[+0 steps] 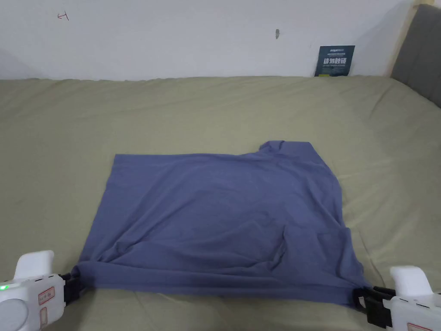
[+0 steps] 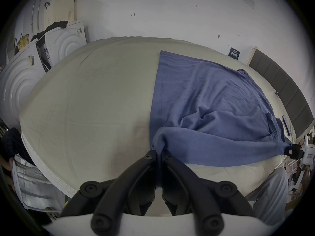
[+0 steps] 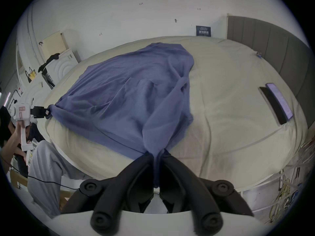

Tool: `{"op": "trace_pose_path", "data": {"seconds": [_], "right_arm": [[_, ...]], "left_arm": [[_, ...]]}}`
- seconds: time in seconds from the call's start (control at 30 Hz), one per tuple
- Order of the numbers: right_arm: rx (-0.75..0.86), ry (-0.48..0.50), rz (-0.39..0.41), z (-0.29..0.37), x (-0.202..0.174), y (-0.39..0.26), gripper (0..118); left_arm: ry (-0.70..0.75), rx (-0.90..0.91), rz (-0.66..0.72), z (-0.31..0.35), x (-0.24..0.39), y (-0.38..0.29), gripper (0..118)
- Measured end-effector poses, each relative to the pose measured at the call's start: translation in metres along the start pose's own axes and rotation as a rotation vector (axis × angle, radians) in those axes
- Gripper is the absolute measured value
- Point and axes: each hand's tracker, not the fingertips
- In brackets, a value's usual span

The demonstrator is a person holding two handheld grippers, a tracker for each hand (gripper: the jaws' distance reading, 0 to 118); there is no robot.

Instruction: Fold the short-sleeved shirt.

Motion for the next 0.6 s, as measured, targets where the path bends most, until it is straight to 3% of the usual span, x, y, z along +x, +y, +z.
{"op": "trace_pose_path", "data": {"seconds": [0.3, 0.6], "right_arm": [[0.066, -0.034, 0.017, 0.016, -0.005, 0.028, 5], [0.14, -0.044, 0.047, 0.009, -0.003, 0.108, 5]], "left_arm": [[-0.02, 0.024, 0.005, 0.012, -0.007, 0.015, 1], [-0.025, 0.081, -0.059, 0.017, 0.008, 0.079, 1]]}}
